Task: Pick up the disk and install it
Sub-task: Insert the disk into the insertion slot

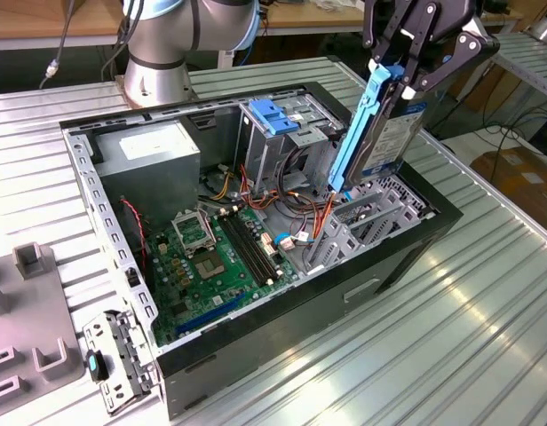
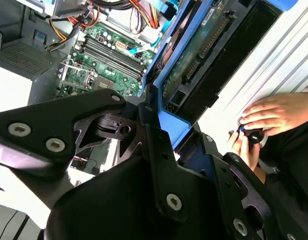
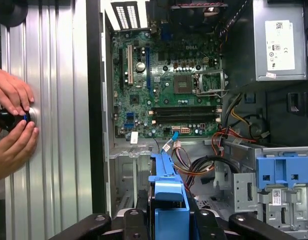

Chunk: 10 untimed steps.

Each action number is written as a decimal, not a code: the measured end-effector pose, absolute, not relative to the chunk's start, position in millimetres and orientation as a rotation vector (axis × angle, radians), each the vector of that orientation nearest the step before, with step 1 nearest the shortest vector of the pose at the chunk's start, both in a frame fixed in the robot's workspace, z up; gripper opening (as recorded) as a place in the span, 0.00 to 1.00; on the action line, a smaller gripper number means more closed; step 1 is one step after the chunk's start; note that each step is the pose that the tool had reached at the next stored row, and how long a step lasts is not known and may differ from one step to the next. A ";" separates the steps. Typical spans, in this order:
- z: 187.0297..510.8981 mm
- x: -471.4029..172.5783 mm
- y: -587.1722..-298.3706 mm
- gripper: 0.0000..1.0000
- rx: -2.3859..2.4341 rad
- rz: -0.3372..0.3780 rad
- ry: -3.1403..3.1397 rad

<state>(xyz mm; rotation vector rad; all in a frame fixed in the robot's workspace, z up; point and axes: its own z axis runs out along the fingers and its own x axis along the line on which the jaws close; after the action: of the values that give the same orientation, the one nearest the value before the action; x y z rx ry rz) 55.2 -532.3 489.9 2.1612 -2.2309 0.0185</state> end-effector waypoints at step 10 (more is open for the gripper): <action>484.3 62.9 -540.2 0.37 2.161 0.019 -2.231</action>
<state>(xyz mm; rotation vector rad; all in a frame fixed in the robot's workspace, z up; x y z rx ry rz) 62.9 -540.2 484.3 2.1610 -2.2306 0.0190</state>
